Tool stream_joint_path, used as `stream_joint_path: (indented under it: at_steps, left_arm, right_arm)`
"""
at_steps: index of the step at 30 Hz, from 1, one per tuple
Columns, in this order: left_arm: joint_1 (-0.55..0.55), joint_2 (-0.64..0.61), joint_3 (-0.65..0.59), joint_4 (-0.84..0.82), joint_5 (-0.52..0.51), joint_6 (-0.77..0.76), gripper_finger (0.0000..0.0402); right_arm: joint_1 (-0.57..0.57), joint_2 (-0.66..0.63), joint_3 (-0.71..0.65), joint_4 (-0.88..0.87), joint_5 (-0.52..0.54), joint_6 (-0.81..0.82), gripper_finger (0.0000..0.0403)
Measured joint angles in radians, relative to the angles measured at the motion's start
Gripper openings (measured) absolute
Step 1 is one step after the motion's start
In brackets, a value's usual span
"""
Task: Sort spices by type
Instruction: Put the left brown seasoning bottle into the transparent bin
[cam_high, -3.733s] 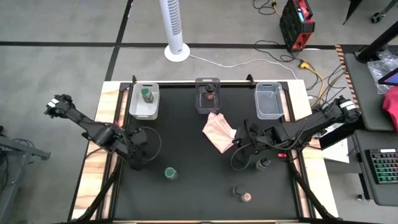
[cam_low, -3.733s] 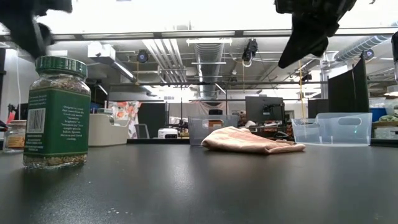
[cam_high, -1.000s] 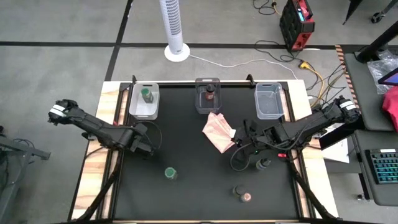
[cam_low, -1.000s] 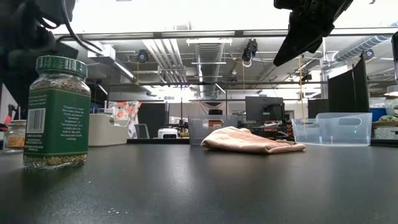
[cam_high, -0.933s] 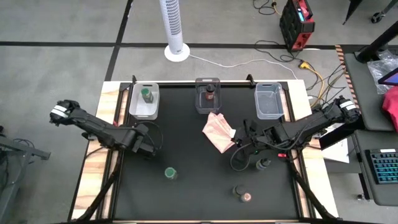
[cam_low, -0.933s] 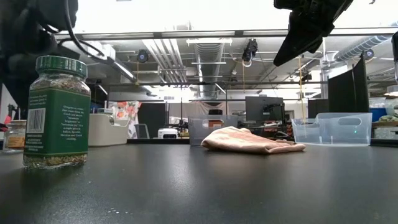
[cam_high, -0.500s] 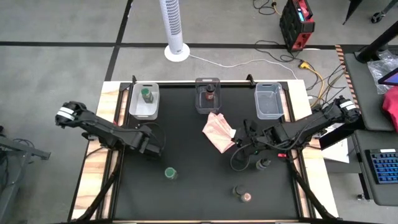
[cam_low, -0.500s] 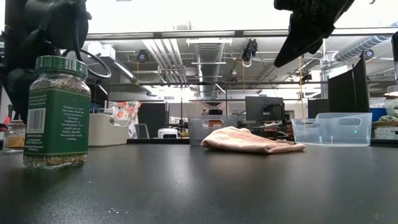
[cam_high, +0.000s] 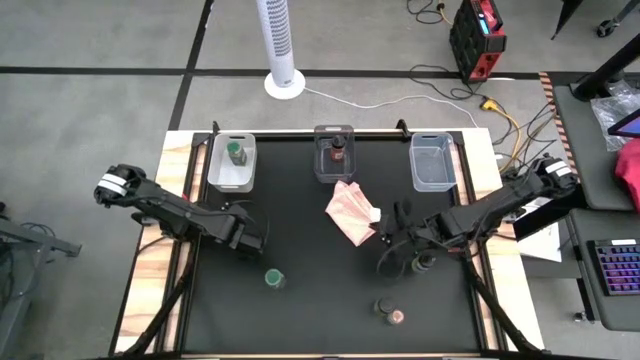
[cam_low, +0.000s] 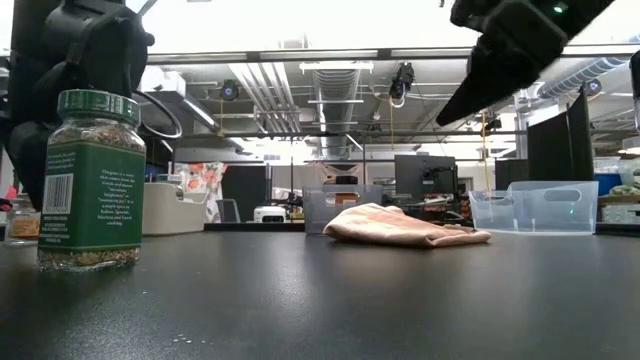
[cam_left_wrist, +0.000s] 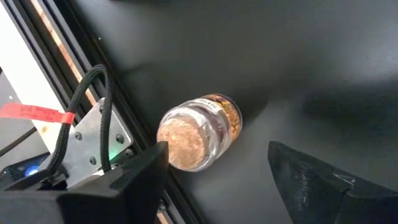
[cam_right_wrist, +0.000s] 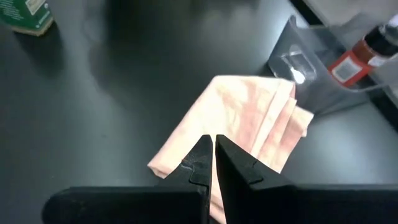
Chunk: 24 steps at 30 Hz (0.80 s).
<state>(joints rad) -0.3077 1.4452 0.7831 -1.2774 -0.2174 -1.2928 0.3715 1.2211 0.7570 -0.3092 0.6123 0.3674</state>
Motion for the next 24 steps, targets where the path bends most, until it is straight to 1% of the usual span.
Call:
stream_joint_path:
  at_steps: [3,9,24]
  left_arm:
    - [0.000,0.015,0.000,0.011,0.000,0.016,0.0260]
    - [0.000,0.030,0.000,0.018,0.000,0.020,0.0260]
    - [-0.001,0.031,0.000,0.034,0.015,0.028,0.0260]
  right_arm:
    - [0.040,0.000,-0.038,0.049,0.069,-0.013,0.0013]
    - [0.079,0.000,-0.064,0.069,0.120,0.013,0.0013]
    - [0.080,0.000,-0.064,0.083,0.124,0.014,0.0013]
